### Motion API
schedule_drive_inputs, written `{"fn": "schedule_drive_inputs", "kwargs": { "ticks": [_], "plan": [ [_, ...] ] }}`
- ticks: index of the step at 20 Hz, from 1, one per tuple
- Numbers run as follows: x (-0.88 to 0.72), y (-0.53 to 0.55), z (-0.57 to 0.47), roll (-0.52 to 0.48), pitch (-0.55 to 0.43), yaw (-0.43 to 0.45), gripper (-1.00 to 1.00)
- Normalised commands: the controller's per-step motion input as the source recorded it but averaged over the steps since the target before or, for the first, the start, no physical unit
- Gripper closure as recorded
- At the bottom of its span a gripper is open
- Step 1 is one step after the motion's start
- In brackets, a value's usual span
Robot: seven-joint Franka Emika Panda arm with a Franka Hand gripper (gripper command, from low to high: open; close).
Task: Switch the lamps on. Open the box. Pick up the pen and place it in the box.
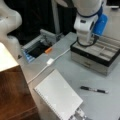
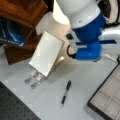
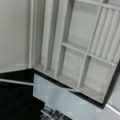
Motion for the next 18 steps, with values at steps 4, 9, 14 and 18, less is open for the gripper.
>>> {"fn": "schedule_drive_inputs", "kwargs": {
  "ticks": [4,9,14,18],
  "plan": [
    [0.13,-0.2,-0.05,-0.551,-0.035,0.031,-1.0],
    [0.13,-0.2,-0.08,-0.424,-0.066,-0.015,-1.0],
    [0.14,-0.19,-0.11,-0.379,-0.11,-0.003,-1.0],
    [0.13,-0.08,-0.15,-0.334,-0.123,-0.001,-1.0]
  ]
}}
